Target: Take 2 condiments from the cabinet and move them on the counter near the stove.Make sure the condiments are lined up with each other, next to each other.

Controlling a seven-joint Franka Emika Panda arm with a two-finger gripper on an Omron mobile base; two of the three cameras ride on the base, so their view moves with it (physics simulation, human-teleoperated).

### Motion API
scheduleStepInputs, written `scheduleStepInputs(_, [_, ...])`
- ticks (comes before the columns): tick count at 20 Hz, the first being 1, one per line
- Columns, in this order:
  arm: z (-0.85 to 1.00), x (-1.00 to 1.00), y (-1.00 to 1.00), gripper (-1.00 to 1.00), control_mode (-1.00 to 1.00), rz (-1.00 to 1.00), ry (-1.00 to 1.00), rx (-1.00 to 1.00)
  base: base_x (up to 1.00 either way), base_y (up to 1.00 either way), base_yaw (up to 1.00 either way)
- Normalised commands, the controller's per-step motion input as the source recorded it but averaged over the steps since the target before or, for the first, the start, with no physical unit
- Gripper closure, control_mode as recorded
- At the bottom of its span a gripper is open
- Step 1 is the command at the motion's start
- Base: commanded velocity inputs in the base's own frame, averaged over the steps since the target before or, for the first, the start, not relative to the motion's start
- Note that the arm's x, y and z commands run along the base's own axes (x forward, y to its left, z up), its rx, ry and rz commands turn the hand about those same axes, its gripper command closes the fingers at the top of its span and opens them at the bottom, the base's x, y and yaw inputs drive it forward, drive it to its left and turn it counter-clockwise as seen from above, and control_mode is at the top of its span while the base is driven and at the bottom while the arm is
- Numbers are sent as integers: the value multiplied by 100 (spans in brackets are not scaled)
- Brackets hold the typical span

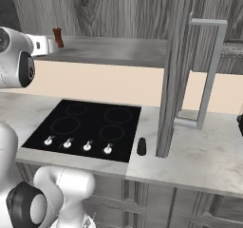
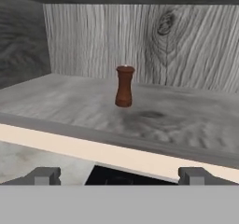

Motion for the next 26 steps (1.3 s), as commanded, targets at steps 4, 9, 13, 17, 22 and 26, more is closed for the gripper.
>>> scheduleStepInputs(4, [0, 29, 19, -100, -100, 0, 0, 0, 0, 0, 0])
scheduleStepInputs(9, [0, 28, 4, -100, -100, 0, 3, 0, 0, 0, 0])
scheduleStepInputs(13, [0, 29, 0, -100, -100, 0, 6, 0, 0, 0, 0])
scheduleStepInputs(17, [0, 29, 1, -100, -100, 0, 7, 0, 0, 0, 0])
scheduleStepInputs(22, [0, 29, 2, -100, -100, 0, 1, 0, 0, 0, 0])
scheduleStepInputs(26, [0, 31, 2, -100, -100, 0, 0, 0, 0, 0, 0])
